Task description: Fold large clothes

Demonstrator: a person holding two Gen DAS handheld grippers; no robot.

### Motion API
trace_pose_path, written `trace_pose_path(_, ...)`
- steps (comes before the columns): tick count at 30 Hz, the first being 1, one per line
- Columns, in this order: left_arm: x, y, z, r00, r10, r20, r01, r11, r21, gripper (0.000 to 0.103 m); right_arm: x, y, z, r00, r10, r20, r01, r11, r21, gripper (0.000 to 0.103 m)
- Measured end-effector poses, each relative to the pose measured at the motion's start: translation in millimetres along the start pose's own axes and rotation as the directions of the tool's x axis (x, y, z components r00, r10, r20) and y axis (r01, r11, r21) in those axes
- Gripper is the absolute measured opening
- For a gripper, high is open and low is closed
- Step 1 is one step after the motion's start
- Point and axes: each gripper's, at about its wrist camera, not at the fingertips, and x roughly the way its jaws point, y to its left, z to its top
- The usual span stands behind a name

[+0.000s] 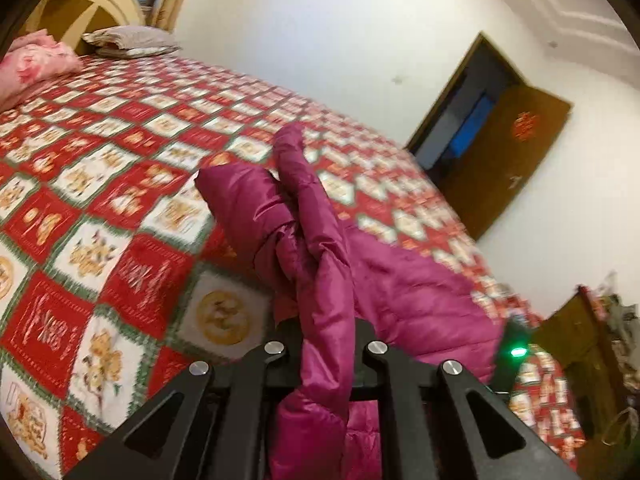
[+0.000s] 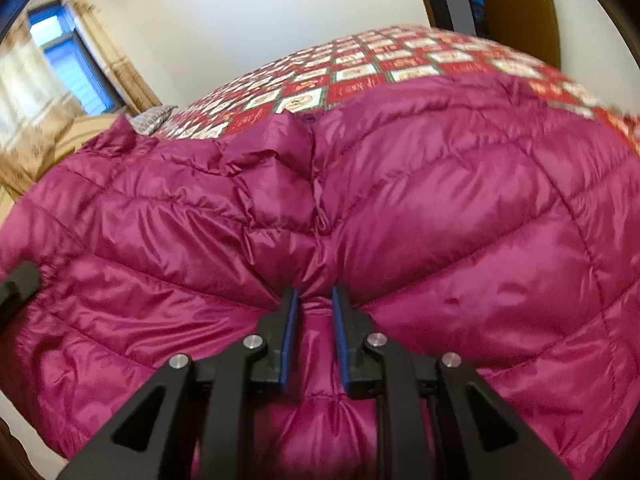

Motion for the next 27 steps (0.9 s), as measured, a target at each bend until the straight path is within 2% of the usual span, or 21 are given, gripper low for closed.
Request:
trace_pose_path(3, -11, -11, 5, 0.998, -0.065, 0.017, 0.064, 0.998, 0.026, 0.009, -1, 3, -1, 1.0, 0.024, -0.02, -0.024, 0.999, 0.035, 0.02)
trace_pose_path(5, -19, -18, 7, 0.996, -0.088, 0.033, 0.086, 0.995, 0.059, 0.009, 1, 11, -4, 0.998, 0.048, -0.035, -0.046, 0.997, 0.057, 0.02)
trace_pose_path(8, -33, -30, 11, 0.993, -0.107, 0.058, 0.098, 0.985, 0.144, 0.009, 7, 32, -11, 0.989, 0.126, -0.079, -0.12, 0.99, 0.071, 0.02)
trace_pose_path(11, -43, -43, 11, 0.993, -0.097, 0.071, 0.078, 0.968, 0.238, 0.009, 18, 59, -20, 0.961, 0.244, -0.13, -0.233, 0.968, 0.096, 0.02)
trace_pose_path(13, -44, -48, 9, 0.995, -0.081, 0.066, 0.058, 0.956, 0.286, 0.009, 27, 72, -24, 0.93, 0.33, -0.161, -0.313, 0.942, 0.121, 0.019)
trace_pose_path(14, -43, -51, 7, 0.996, -0.061, 0.062, 0.039, 0.948, 0.315, 0.009, 32, 77, -25, 0.907, 0.379, -0.182, -0.358, 0.924, 0.137, 0.018)
trace_pose_path(15, -41, -52, 5, 0.997, -0.047, 0.058, 0.025, 0.942, 0.336, 0.009, 35, 78, -25, 0.895, 0.401, -0.196, -0.379, 0.915, 0.141, 0.018)
trace_pose_path(19, -33, -64, 0, 0.998, -0.056, 0.035, 0.037, 0.918, 0.396, 0.009, 24, 58, -12, 0.876, 0.445, -0.187, -0.419, 0.893, 0.161, 0.017)
trace_pose_path(22, -20, -81, -13, 0.999, -0.047, 0.009, 0.038, 0.889, 0.456, 0.009, -2, 24, 4, 0.897, 0.419, -0.14, -0.4, 0.905, 0.147, 0.018)
trace_pose_path(27, 10, -110, -49, 0.998, -0.021, -0.051, 0.046, 0.824, 0.565, 0.009, -44, -45, 31, 0.955, 0.295, -0.018, -0.289, 0.946, 0.15, 0.02)
